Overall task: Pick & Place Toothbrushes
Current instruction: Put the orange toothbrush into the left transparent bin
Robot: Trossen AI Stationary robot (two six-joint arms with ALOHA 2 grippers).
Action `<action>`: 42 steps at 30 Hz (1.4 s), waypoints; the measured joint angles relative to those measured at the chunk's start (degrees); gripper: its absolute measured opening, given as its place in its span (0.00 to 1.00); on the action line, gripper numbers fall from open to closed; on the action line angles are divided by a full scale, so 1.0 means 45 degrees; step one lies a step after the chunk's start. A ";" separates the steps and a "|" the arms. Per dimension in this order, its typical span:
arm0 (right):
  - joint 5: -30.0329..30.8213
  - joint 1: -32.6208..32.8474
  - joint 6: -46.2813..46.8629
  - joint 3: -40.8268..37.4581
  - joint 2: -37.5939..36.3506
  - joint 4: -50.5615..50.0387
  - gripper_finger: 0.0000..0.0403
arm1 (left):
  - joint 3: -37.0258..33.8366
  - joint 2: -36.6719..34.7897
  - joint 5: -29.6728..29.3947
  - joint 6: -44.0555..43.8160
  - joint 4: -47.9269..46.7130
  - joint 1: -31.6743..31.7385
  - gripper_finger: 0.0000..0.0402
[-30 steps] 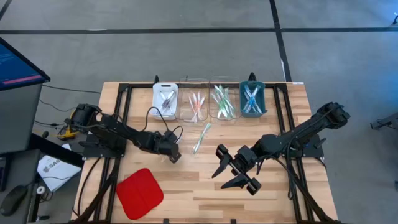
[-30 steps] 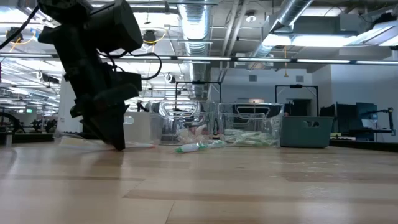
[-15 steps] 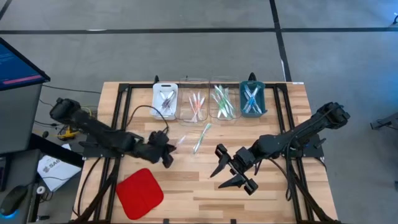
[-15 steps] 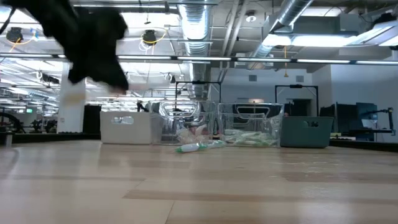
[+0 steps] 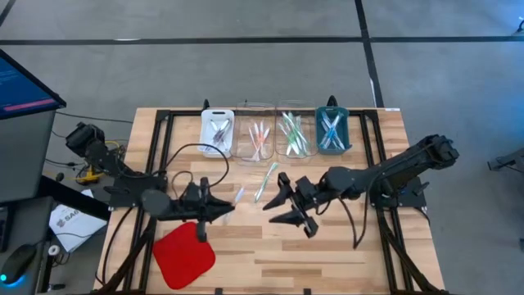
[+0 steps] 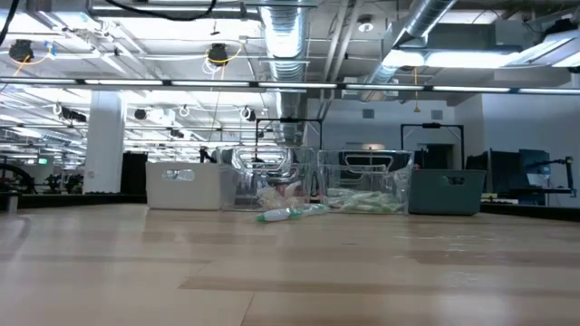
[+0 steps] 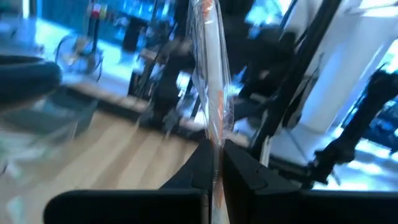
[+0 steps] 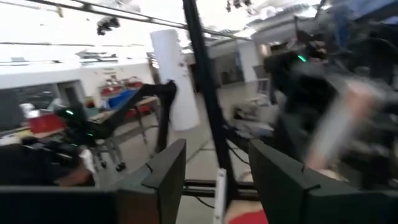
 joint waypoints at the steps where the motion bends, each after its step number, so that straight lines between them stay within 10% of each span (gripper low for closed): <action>1: 0.0186 -0.0040 -0.0005 -0.0004 0.0005 -0.0143 0.42 | 0.0000 0.0000 -0.0015 0.0353 0.0486 -0.0075 0.01; 13: 0.4284 0.0061 -0.0874 -0.0005 0.0005 -0.0197 0.35 | 0.0019 0.0703 0.1322 0.1222 0.2822 0.0888 0.01; 42: 0.4386 -0.0057 -0.0908 0.0000 0.0204 -0.0055 0.53 | 0.0034 0.2273 0.4017 0.0153 0.4498 0.2697 0.01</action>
